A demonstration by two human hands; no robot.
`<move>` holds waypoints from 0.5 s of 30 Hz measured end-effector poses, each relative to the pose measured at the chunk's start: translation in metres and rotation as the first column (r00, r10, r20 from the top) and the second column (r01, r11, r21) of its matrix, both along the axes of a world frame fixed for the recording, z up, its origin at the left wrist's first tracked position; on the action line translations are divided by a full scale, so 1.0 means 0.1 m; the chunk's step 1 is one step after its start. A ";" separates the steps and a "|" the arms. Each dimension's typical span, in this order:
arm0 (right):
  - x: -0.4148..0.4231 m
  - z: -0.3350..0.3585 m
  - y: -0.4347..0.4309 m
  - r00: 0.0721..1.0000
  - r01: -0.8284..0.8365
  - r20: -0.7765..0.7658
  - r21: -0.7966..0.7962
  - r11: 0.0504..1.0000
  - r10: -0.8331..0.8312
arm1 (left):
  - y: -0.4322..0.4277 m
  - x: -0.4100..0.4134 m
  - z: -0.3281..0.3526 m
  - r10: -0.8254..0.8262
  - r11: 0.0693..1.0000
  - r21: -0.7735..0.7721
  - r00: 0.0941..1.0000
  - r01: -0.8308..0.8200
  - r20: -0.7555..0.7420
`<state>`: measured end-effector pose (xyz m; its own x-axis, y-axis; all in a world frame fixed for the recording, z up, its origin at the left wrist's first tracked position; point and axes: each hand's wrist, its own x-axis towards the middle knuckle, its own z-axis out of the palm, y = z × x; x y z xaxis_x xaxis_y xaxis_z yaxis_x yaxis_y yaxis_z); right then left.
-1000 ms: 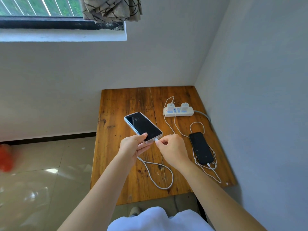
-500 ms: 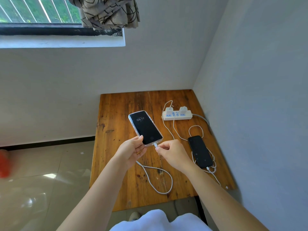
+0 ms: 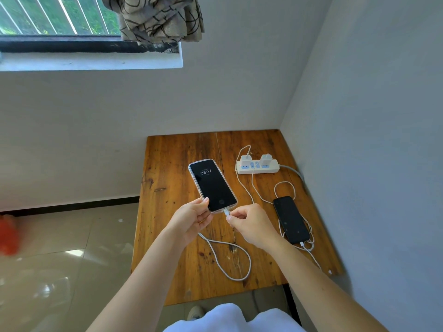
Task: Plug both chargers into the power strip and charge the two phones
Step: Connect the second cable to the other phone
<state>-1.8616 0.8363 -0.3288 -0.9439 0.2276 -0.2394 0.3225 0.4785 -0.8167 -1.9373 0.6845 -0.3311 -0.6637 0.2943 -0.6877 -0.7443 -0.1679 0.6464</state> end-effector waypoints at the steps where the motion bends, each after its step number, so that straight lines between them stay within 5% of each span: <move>1: 0.00 0.00 0.00 1.000 0.000 0.000 -0.001 1.000 0.000 | 0.00 0.00 -0.01 -0.002 1.000 0.002 1.000 0.002 0.001; 15: 0.02 -0.05 0.00 1.000 0.007 0.001 0.007 1.000 -0.007 | 0.02 0.02 -0.02 0.015 1.000 -0.002 1.000 -0.015 -0.003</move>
